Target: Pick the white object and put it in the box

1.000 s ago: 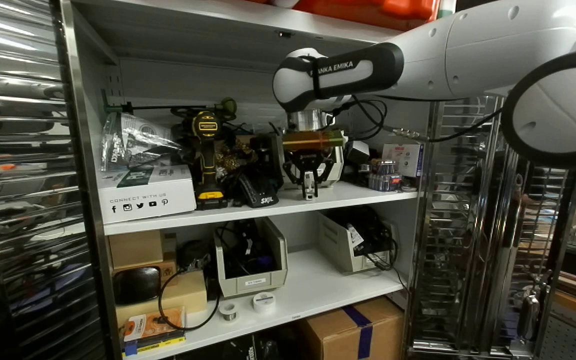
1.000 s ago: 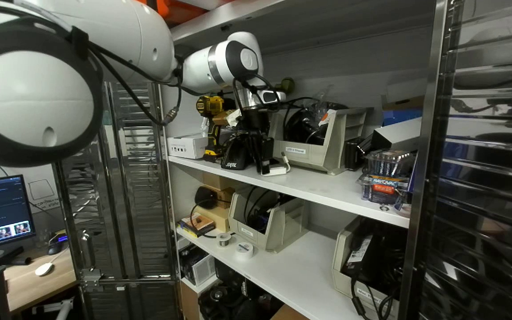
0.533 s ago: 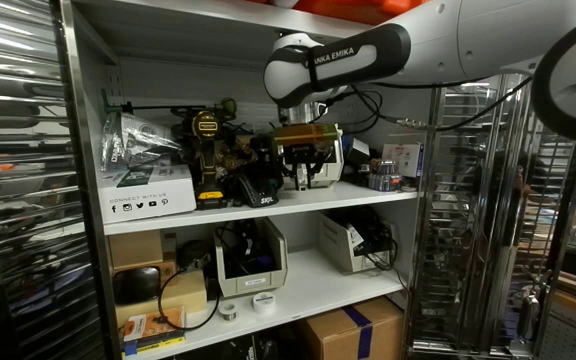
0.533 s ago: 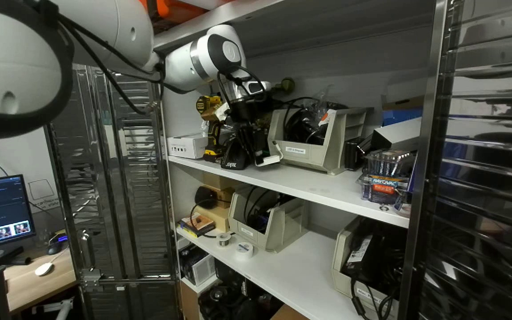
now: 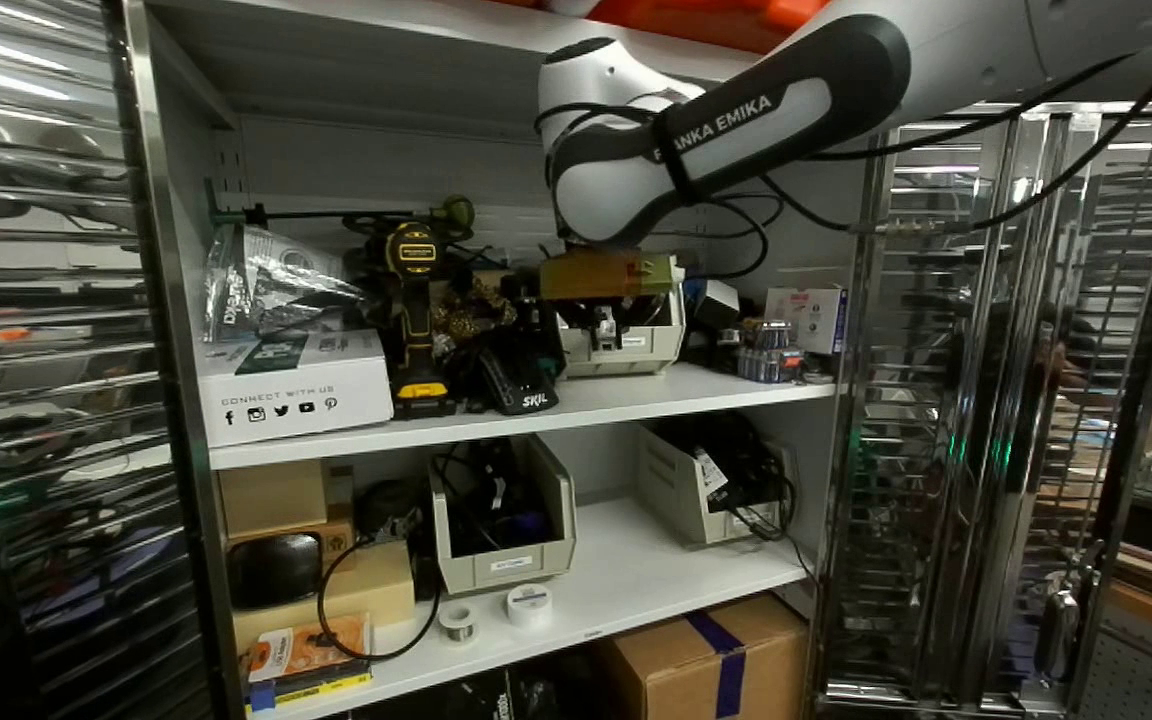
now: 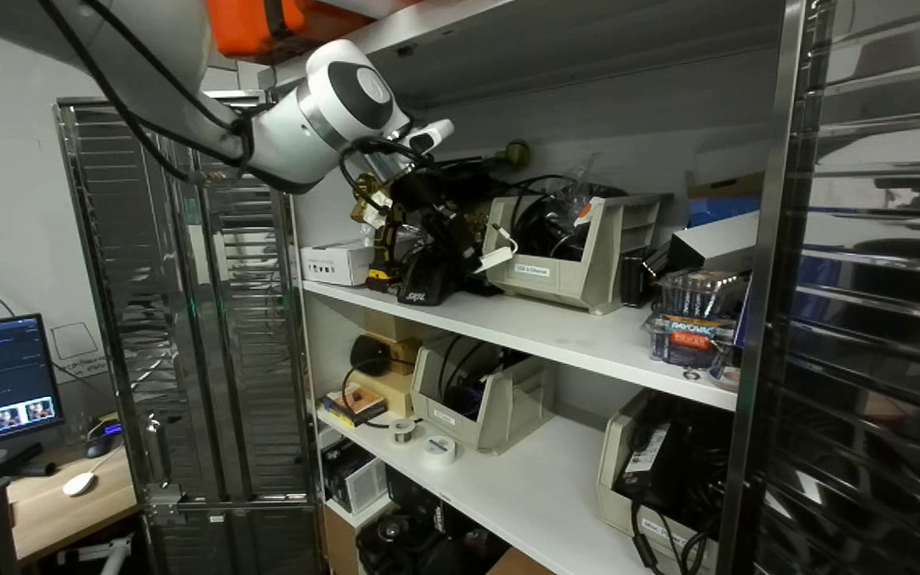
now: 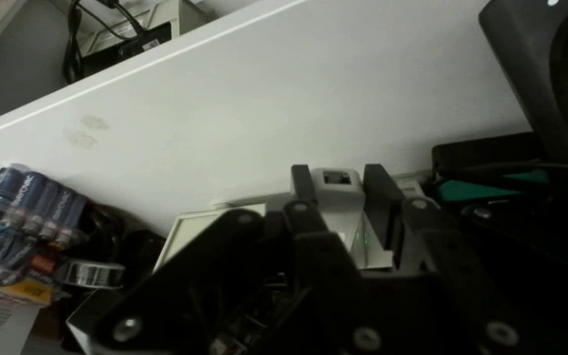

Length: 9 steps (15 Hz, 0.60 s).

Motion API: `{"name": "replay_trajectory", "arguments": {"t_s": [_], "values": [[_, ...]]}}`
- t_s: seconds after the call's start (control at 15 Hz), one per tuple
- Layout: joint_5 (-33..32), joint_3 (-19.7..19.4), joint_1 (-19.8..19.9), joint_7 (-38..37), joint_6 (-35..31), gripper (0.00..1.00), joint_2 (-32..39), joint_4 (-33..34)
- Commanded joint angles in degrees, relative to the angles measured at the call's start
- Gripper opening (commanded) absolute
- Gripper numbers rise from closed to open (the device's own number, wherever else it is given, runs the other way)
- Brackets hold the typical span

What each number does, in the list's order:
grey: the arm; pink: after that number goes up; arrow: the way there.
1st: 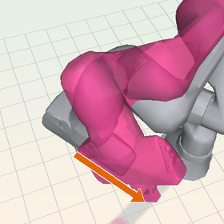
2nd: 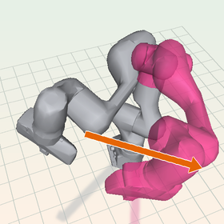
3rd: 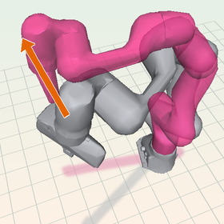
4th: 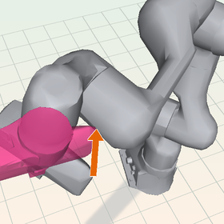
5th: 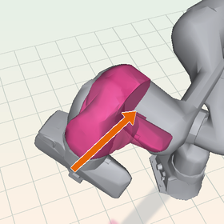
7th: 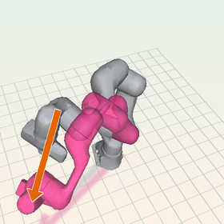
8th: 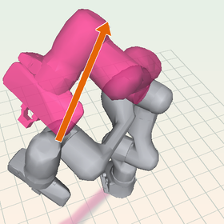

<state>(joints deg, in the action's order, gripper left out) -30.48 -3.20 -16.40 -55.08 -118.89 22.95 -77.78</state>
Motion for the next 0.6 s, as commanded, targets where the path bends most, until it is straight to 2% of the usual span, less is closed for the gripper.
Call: {"name": "replay_trajectory", "arguments": {"t_s": [0.0, 0.27, 0.4, 0.53], "values": [[-4.4, 0.1, -0.4, -2.7, -3.3, 0.10, -9.7, -12.3], [-11.4, 0.3, 1.2, -9.0, -5.6, 0.09, -11.2, -13.8], [-15.2, 0.3, 2.4, -11.9, -7.2, 0.09, -9.1, -10.5], [-15.5, 0.5, 3.9, -12.1, -7.7, 0.08, -5.6, -5.1]]}}
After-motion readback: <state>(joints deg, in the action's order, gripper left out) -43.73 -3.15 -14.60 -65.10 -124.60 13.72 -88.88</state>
